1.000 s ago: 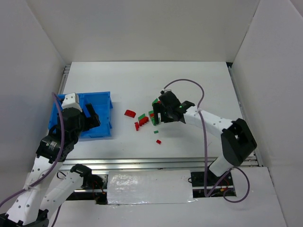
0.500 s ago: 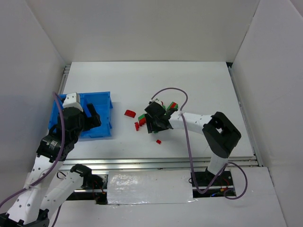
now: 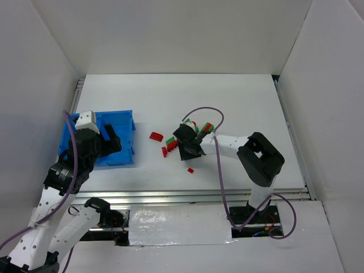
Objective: Sort the legos into containers by color
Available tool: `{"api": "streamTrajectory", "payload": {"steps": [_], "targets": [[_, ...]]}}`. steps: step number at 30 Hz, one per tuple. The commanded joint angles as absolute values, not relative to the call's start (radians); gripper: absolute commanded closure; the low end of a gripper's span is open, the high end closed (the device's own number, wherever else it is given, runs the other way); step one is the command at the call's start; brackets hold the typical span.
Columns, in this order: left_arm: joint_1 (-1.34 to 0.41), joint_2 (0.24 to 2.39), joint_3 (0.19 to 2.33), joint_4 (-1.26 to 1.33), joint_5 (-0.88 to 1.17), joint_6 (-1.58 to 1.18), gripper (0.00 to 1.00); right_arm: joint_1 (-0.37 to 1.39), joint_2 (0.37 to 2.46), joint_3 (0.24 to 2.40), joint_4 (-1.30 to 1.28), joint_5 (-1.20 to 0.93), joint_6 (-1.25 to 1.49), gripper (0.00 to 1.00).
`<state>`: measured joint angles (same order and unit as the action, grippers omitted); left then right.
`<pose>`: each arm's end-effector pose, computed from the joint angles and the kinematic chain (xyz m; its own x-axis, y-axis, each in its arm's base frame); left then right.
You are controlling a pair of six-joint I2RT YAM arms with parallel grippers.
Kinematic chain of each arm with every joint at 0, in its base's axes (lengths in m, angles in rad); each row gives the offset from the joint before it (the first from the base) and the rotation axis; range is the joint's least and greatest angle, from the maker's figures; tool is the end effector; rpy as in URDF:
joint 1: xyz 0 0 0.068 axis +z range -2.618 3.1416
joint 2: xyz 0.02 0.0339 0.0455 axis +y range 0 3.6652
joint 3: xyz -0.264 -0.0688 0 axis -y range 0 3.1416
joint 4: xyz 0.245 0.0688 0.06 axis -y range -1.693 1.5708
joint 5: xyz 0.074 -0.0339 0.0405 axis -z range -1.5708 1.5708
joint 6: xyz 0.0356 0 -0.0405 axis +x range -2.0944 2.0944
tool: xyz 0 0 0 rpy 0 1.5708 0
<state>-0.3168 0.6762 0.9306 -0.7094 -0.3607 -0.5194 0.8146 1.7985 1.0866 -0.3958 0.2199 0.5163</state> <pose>0.1298 -0.0293 0.3513 -0.3577 -0.3715 -0.8568 -0.2158 0.9255 -0.3112 0.2478 0.2514 0.1588 -0.8513 -0.2004 -0.4848 -0.2562 0.9653 0.0508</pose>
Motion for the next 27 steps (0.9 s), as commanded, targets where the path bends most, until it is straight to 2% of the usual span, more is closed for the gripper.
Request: {"api": "streamTrajectory", "payload": {"steps": [1, 12, 13, 14, 17, 20, 22, 27], "targets": [[-0.311, 0.667, 0.928, -0.663, -0.35, -0.492, 0.0, 0.834, 1.821, 1.086, -0.373, 0.233, 0.548, 0.52], [-0.311, 0.667, 0.928, -0.663, -0.344, -0.489, 0.0, 0.87, 1.812, 1.089, -0.419, 0.261, 0.586, 0.52], [-0.311, 0.667, 0.927, -0.661, -0.344, -0.489, 0.0, 0.871, 1.812, 1.089, -0.419, 0.262, 0.589, 0.55], [-0.31, 0.667, 0.927, -0.663, -0.342, -0.489, 0.0, 0.873, 1.81, 1.089, -0.423, 0.262, 0.589, 0.68], [-0.311, 0.669, 0.927, -0.661, -0.342, -0.489, 0.0, 0.873, 1.802, 1.089, -0.425, 0.265, 0.595, 0.7], [-0.311, 0.667, 0.927, -0.663, -0.342, -0.489, 0.01, 0.876, 1.796, 1.098, -0.439, 0.276, 0.601, 0.81], [-0.311, 0.666, 0.927, -0.663, -0.344, -0.491, 0.0, 0.879, 1.79, 1.111, -0.446, 0.281, 0.606, 0.84], [-0.302, 0.654, 0.94, -0.689, -0.409, -0.52, 0.0, 0.923, 1.732, 1.181, -0.497, 0.311, 0.614, 0.85]]}}
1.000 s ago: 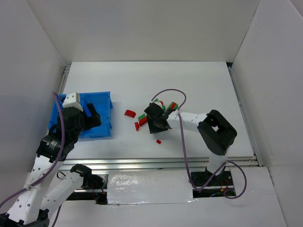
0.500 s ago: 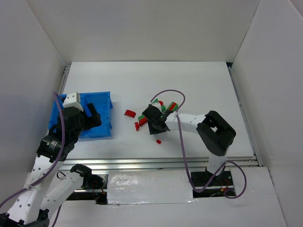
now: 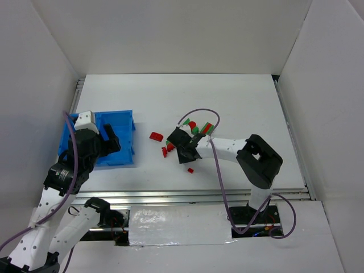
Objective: Sort the legos into containers by color
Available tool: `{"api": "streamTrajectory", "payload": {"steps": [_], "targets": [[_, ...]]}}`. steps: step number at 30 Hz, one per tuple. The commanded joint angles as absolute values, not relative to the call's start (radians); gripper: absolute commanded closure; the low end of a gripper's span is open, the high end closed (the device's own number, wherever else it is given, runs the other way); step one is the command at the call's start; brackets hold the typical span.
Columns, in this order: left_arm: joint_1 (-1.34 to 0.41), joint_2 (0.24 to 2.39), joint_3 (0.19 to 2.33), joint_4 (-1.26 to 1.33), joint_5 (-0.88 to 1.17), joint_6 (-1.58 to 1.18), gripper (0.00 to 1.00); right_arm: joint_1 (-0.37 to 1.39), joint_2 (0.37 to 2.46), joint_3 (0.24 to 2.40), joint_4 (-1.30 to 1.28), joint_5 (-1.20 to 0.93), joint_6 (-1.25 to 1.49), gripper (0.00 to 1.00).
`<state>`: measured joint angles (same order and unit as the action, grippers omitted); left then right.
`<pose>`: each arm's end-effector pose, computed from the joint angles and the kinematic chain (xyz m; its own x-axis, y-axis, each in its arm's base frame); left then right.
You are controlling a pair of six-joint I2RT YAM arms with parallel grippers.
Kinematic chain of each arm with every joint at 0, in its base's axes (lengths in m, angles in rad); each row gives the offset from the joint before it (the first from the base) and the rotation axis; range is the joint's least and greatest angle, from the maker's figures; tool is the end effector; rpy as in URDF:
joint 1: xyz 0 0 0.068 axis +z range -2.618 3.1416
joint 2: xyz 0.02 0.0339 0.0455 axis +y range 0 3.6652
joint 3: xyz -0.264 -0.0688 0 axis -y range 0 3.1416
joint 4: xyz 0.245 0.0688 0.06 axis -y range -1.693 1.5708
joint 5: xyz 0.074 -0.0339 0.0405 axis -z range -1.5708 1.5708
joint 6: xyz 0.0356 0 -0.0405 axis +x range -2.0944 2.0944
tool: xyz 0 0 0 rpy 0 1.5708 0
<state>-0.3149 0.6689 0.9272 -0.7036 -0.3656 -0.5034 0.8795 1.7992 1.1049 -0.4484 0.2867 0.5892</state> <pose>0.1287 -0.0285 0.3516 -0.3503 -0.3597 -0.8648 -0.2129 0.9297 -0.3005 0.2318 0.2643 0.1616 -0.8513 -0.1926 -0.4881 -0.2298 0.9731 0.0168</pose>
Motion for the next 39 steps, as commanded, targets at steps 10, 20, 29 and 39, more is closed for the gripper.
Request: {"api": "streamTrajectory", "payload": {"steps": [10, 20, 29, 39], "targets": [[-0.196, 0.62, 0.971, -0.79, -0.639, -0.644, 0.01, 1.035, 1.764, 1.442, -0.36, 0.273, 0.592, 0.83], [-0.187, 0.583, 0.965, -0.795, -0.658, -0.646, 0.0, 1.038, 2.092, 1.899, -0.2, 0.121, 0.457, 0.8], [-0.187, 0.558, 0.96, -0.785, -0.646, -0.635, 0.0, 1.035, 2.324, 2.175, -0.244, 0.109, 0.397, 0.45], [-0.187, 0.545, 0.96, -0.784, -0.638, -0.629, 0.0, 1.023, 2.29, 2.209, -0.249, 0.078, 0.37, 0.09]]}}
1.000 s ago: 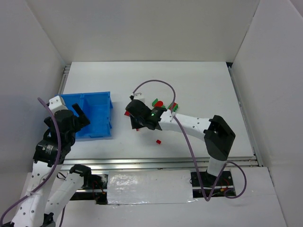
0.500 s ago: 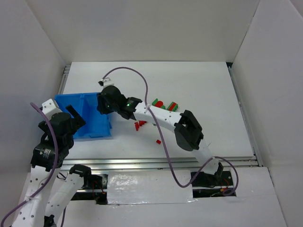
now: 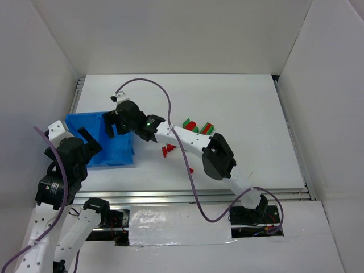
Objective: Sort the legos into containers by color
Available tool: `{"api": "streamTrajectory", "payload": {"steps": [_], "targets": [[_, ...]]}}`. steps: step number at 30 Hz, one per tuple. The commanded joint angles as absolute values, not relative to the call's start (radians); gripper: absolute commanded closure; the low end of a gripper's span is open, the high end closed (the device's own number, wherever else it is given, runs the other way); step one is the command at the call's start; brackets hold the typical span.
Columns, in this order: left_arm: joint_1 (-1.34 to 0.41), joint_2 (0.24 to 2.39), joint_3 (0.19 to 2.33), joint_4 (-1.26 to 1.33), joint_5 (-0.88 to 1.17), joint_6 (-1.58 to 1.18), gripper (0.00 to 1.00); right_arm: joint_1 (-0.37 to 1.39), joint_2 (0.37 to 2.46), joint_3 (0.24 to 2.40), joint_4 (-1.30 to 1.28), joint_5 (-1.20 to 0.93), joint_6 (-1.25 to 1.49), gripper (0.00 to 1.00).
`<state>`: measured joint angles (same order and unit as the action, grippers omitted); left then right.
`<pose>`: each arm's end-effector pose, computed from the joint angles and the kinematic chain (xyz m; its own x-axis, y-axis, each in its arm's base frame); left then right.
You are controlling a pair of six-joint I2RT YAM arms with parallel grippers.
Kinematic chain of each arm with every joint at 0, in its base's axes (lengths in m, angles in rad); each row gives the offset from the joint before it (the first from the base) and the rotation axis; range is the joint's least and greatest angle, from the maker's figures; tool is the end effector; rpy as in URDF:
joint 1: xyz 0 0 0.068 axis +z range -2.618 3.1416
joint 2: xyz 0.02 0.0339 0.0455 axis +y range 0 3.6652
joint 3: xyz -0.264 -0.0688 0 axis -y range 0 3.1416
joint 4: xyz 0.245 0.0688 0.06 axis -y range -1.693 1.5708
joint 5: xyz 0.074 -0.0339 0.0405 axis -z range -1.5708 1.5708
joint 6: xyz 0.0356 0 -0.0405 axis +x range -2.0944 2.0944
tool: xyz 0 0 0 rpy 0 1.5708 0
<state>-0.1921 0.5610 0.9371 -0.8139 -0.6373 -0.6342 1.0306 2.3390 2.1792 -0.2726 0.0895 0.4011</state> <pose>0.0975 0.0026 0.3562 -0.1127 -0.4632 -0.8790 -0.5491 0.7664 -0.3334 0.2878 0.4737 0.2777 -0.5156 -0.1037 -0.8505 -0.6638 0.6760 0.3200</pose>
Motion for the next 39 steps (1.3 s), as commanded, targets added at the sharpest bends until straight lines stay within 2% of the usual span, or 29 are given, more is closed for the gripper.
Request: {"api": "streamTrajectory", "payload": {"steps": [1, 10, 15, 23, 27, 32, 39], "targets": [[-0.187, 0.543, 0.959, -0.782, -0.638, -0.63, 0.01, 1.019, 2.281, 2.197, -0.244, 0.072, 0.365, 0.08], [-0.186, 0.538, 0.96, -0.787, -0.647, -0.635, 0.0, 1.008, 2.293, 2.206, -0.279, 0.064, 0.362, 0.08], [-0.187, 0.541, 0.96, -0.782, -0.635, -0.629, 0.01, 0.965, 2.1, 1.97, -0.19, 0.095, 0.319, 0.08], [-0.187, 0.545, 0.943, -0.738, -0.551, -0.583, 0.0, 0.822, 1.915, 1.64, -0.204, -0.251, 0.025, 0.08], [-0.187, 0.564, 0.936, -0.716, -0.505, -0.563, 0.01, 0.796, 1.963, 1.637, -0.25, -0.226, -0.07, 0.09], [-0.187, 0.603, 0.933, -0.701, -0.456, -0.543, 0.0, 0.782, 2.113, 1.721, -0.322, -0.104, -0.095, 0.19], [-0.187, 0.621, 0.93, -0.687, -0.42, -0.526, 0.01, 0.784, 2.207, 1.776, -0.363, -0.064, -0.144, 0.2]]}}
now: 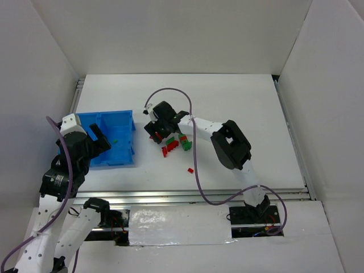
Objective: Sort the legos into containers by color
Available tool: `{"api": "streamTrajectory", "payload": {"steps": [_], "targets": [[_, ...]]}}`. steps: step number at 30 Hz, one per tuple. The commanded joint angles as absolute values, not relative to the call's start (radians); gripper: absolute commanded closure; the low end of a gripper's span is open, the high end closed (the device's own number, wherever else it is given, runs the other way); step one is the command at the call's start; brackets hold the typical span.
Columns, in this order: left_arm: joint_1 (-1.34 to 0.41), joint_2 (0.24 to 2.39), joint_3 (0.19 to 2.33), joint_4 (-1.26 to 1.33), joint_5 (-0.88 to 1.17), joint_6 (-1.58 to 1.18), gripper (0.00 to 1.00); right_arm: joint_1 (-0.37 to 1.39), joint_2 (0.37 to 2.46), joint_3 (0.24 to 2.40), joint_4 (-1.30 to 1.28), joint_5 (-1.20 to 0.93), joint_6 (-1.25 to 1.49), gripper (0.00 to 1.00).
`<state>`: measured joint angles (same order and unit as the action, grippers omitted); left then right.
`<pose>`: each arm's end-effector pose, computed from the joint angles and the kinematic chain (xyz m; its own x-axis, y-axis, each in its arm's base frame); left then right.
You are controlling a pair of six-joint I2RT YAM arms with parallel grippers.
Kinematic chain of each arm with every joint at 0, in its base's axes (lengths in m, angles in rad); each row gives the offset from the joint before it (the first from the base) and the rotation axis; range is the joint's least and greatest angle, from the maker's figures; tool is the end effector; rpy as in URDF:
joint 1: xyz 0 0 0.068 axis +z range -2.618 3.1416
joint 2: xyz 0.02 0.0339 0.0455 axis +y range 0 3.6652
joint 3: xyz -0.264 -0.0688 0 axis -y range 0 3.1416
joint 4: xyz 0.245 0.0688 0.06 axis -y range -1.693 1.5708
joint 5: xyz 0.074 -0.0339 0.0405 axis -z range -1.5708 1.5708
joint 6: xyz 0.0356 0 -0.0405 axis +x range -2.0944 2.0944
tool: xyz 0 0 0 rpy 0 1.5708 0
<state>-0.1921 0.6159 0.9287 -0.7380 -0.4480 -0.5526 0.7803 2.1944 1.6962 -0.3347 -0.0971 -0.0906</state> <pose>0.1166 -0.0070 0.3547 -0.2317 -0.4369 -0.8692 -0.3958 0.8585 -0.3261 0.3470 0.3483 0.1825 -0.4561 -0.5782 -0.6765 -0.7910 0.6117 0.0106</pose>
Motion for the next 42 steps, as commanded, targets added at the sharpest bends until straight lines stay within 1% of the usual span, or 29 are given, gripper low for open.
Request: {"api": "streamTrajectory", "payload": {"steps": [1, 4, 6, 8, 11, 12, 13, 14, 17, 19, 20, 23, 24, 26, 31, 33, 34, 35, 37, 38, 40, 41, 42], "targets": [[-0.186, 0.624, 0.93, -0.687, -0.417, -0.526, 0.0, 0.784, 2.232, 1.79, -0.386, -0.063, -0.152, 0.2], [-0.187, 0.629, 0.928, -0.684, -0.407, -0.522, 0.0, 0.793, 2.275, 1.848, -0.425, -0.041, -0.172, 0.22], [-0.186, 0.627, 0.928, -0.683, -0.403, -0.52, 0.01, 0.799, 2.29, 1.858, -0.439, -0.049, -0.183, 0.25], [-0.186, 0.627, 0.928, -0.683, -0.402, -0.52, 0.0, 0.805, 2.292, 1.844, -0.433, -0.058, -0.19, 0.25], [-0.187, 0.626, 0.927, -0.68, -0.399, -0.518, 0.0, 0.814, 2.292, 1.824, -0.416, -0.049, -0.193, 0.34], [-0.186, 0.626, 0.927, -0.678, -0.399, -0.517, 0.0, 0.816, 2.29, 1.824, -0.417, -0.055, -0.195, 0.4], [-0.187, 0.626, 0.927, -0.678, -0.396, -0.517, 0.0, 0.818, 2.287, 1.816, -0.413, -0.055, -0.193, 0.43], [-0.187, 0.627, 0.927, -0.68, -0.396, -0.517, 0.0, 0.819, 2.286, 1.812, -0.41, -0.051, -0.19, 0.47], [-0.187, 0.629, 0.927, -0.678, -0.393, -0.517, 0.0, 0.821, 2.28, 1.804, -0.407, -0.046, -0.176, 0.55], [-0.187, 0.627, 0.927, -0.678, -0.388, -0.515, 0.01, 0.822, 2.264, 1.784, -0.387, -0.055, -0.16, 0.58], [-0.187, 0.629, 0.927, -0.677, -0.388, -0.515, 0.0, 0.822, 2.257, 1.779, -0.377, -0.058, -0.15, 0.64], [-0.187, 0.632, 0.927, -0.678, -0.384, -0.515, 0.01, 0.821, 2.214, 1.743, -0.335, -0.074, -0.112, 0.74], [-0.187, 0.634, 0.927, -0.678, -0.379, -0.514, 0.0, 0.821, 2.18, 1.73, -0.321, -0.077, -0.101, 0.79], [-0.186, 0.64, 0.93, -0.678, -0.368, -0.511, 0.01, 0.822, 2.11, 1.691, -0.276, -0.08, -0.061, 0.85], [-0.187, 0.653, 0.959, -0.675, -0.276, -0.52, 0.0, 0.822, 1.948, 1.603, -0.236, -0.129, -0.002, 0.84], [-0.187, 0.658, 0.992, -0.681, -0.195, -0.56, 0.01, 0.824, 1.855, 1.534, -0.206, -0.179, 0.032, 0.83], [-0.187, 0.655, 0.999, -0.67, -0.151, -0.575, 0.01, 0.824, 1.82, 1.507, -0.192, -0.201, 0.052, 0.83], [-0.186, 0.653, 1.0, -0.654, -0.05, -0.603, 0.0, 0.83, 1.756, 1.479, -0.175, -0.219, 0.063, 0.82], [-0.187, 0.647, 1.0, -0.601, 0.033, -0.647, 0.0, 0.834, 1.694, 1.395, -0.131, -0.277, 0.09, 0.81], [-0.187, 0.647, 0.996, -0.583, 0.119, -0.691, 0.0, 0.845, 1.628, 1.364, -0.109, -0.297, 0.101, 0.8], [-0.187, 0.66, 0.985, -0.524, 0.204, -0.738, 0.0, 0.857, 1.562, 1.26, -0.023, -0.33, 0.138, 0.8], [-0.189, 0.664, 0.967, -0.502, 0.277, -0.782, 0.01, 0.861, 1.495, 1.223, 0.003, -0.34, 0.153, 0.79], [-0.189, 0.673, 0.954, -0.477, 0.306, -0.807, 0.02, 0.861, 1.465, 1.159, 0.076, -0.351, 0.184, 0.79]]}}
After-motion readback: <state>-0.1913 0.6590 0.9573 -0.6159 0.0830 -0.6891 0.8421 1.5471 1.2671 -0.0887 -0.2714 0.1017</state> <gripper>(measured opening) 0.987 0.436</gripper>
